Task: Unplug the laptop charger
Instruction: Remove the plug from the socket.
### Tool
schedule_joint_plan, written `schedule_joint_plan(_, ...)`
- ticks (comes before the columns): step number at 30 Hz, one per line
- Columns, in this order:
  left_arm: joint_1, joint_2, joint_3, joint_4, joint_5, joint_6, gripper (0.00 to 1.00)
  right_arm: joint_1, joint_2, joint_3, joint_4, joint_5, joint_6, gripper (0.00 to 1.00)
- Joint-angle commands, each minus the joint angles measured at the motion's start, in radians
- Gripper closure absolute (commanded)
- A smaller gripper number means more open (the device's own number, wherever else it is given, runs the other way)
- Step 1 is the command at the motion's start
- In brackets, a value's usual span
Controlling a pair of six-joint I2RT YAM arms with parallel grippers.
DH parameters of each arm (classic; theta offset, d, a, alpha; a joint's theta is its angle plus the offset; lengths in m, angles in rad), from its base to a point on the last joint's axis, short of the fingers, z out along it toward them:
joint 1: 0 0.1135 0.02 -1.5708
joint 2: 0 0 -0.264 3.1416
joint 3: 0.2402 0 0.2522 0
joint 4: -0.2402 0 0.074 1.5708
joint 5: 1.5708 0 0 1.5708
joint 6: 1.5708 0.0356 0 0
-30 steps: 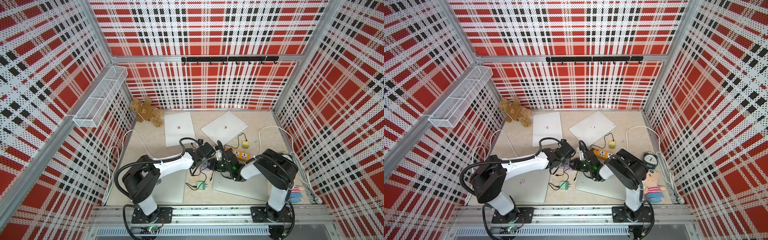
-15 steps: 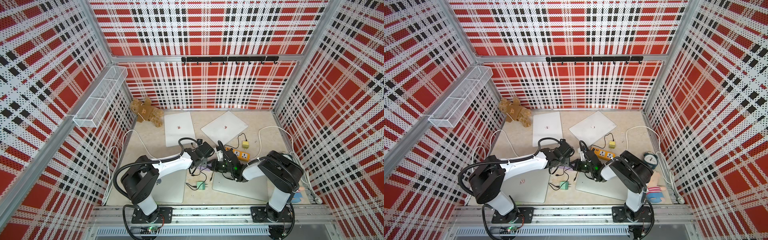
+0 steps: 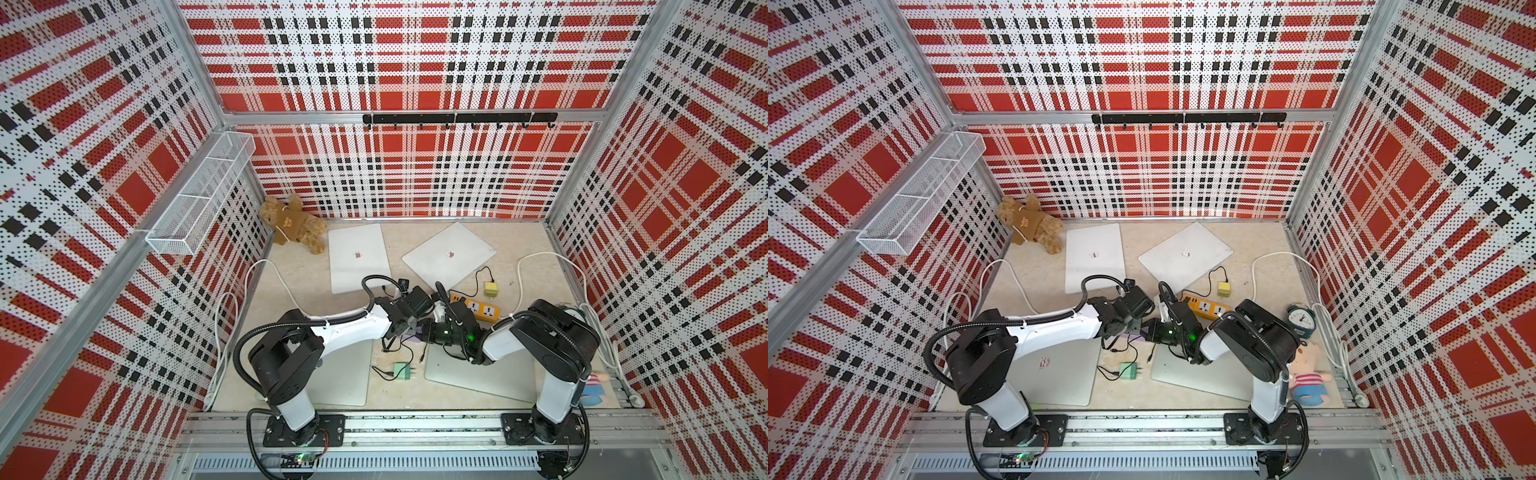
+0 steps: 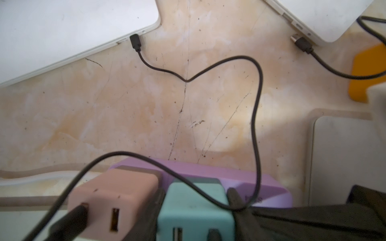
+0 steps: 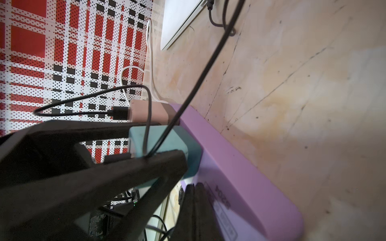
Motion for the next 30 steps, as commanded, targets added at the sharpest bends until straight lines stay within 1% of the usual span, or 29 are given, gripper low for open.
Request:
schedule_joint_plan(1, 0.020, -0.086, 0.026, 0.086, 0.077, -0.002, 0.75, 0.007, 0.127, -0.089, -0.473, 0.086, -0.017, 1.00)
schedule_joint_plan(4, 0.020, -0.091, 0.039, 0.078, 0.082, 0.002, 0.75, 0.007, 0.133, -0.086, -0.473, 0.083, -0.016, 1.00)
schedule_joint_plan(6, 0.016, -0.085, 0.047, 0.065, 0.065, 0.003, 0.75, 0.007, 0.136, -0.083, -0.476, 0.084, -0.017, 1.00)
schedule_joint_plan(10, -0.014, -0.033, 0.100, -0.026, -0.038, 0.004, 0.76, 0.007, 0.143, -0.072, -0.496, 0.088, -0.025, 1.00)
schedule_joint_plan(13, -0.029, -0.003, 0.128, -0.079, -0.094, -0.004, 0.76, 0.007, 0.145, -0.070, -0.502, 0.090, -0.028, 1.00)
schedule_joint_plan(16, -0.027, -0.003, 0.129, -0.079, -0.091, -0.004, 0.76, 0.007, 0.143, -0.070, -0.506, 0.093, -0.029, 1.00)
schedule_joint_plan(21, -0.019, -0.014, 0.130, -0.057, -0.049, 0.005, 0.75, 0.007, 0.135, -0.071, -0.507, 0.093, -0.034, 1.00)
schedule_joint_plan(26, -0.015, -0.020, 0.126, -0.064, -0.054, 0.008, 0.75, 0.007, 0.103, -0.078, -0.494, 0.077, -0.029, 1.00)
schedule_joint_plan(28, -0.013, -0.028, 0.130, -0.064, -0.051, 0.013, 0.75, 0.007, 0.076, -0.074, -0.487, 0.062, -0.023, 1.00)
schedule_joint_plan(30, -0.012, -0.038, 0.138, -0.065, -0.048, 0.018, 0.75, 0.007, 0.045, -0.055, -0.483, 0.022, -0.017, 1.00)
